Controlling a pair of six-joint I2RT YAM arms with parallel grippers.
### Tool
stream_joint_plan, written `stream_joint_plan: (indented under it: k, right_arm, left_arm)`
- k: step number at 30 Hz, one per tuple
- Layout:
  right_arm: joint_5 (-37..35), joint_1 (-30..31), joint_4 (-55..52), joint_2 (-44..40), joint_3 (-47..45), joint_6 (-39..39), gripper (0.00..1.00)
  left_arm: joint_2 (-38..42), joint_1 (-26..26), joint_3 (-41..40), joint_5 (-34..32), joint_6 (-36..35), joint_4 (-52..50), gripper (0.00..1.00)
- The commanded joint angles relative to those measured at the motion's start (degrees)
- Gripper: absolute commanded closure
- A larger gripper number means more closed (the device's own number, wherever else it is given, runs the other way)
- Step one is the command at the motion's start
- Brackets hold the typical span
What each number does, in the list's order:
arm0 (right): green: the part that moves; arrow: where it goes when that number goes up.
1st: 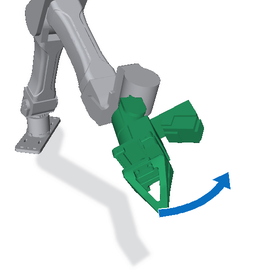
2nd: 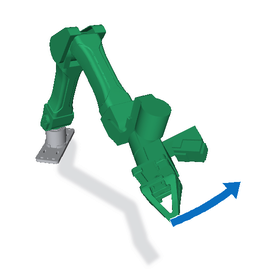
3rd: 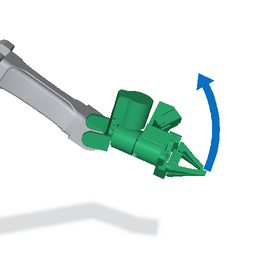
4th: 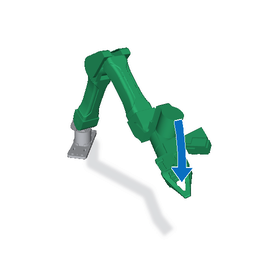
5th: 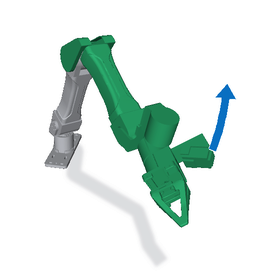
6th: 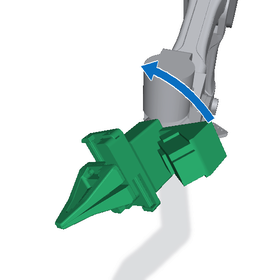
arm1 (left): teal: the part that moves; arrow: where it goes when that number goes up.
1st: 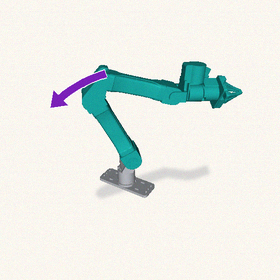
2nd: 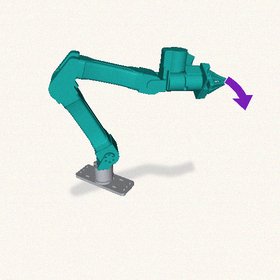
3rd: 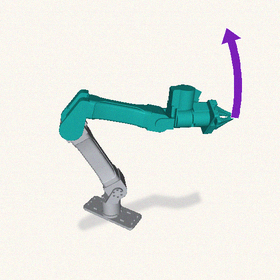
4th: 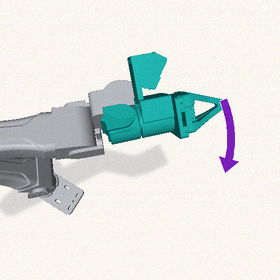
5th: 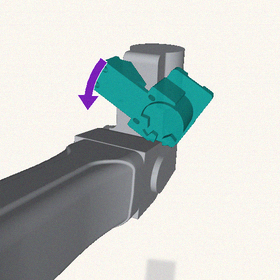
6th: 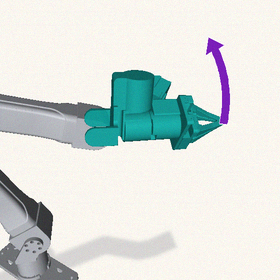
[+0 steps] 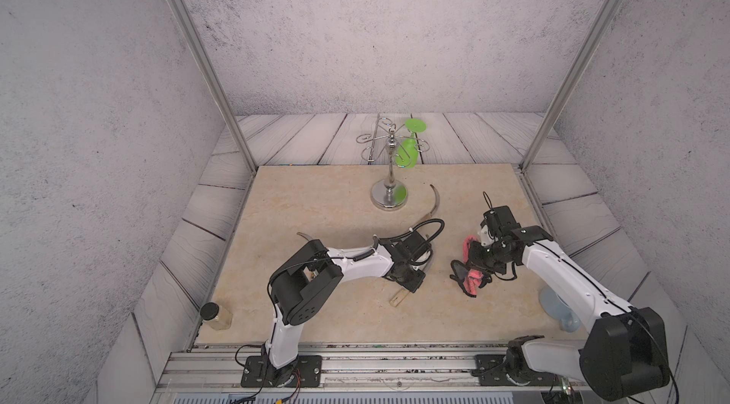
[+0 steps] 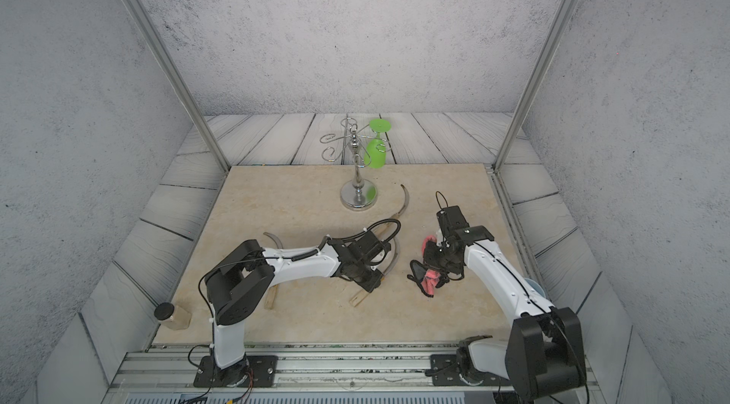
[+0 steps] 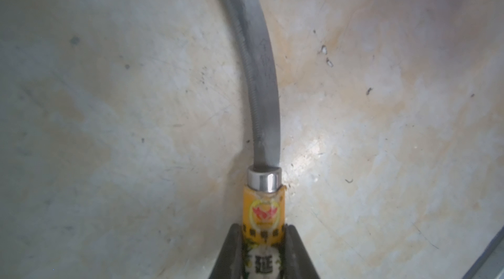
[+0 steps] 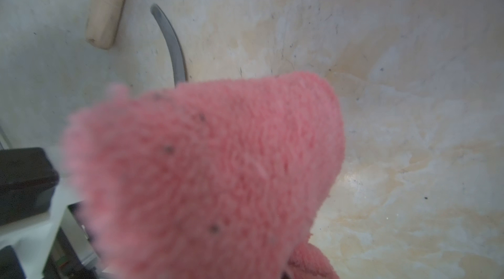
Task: Wipe small sickles with rags
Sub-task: Pick up the small sickle from the center of the board.
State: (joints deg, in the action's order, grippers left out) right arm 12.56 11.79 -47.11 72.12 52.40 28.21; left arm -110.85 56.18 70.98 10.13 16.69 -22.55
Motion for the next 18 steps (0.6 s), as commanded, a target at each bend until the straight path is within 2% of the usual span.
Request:
stream_joint_plan:
  k: [1, 9, 14, 18]
  right_arm:
    - [3.2, -1.8, 3.3, -2.7, -0.2, -2.0, 0.85]
    - [11.4, -4.3, 7.9, -3.4, 2.4, -2.8, 0.85]
    - [20.4, -4.9, 12.5, -1.4, 5.3, -2.0, 0.85]
    - [28.9, -5.0, 19.5, 0.5, 6.9, 1.3, 0.85]
  left_arm:
    - [6.5, -1.4, 0.5, -0.6, -0.2, -3.1, 1.0]
    - [19.9, -8.9, -6.6, 14.9, 7.0, 10.5, 1.0]
    - [25.7, -14.5, -14.2, 27.1, 16.2, 26.7, 1.0]
    - [27.0, -17.3, -18.6, 34.7, 23.4, 39.6, 1.0]
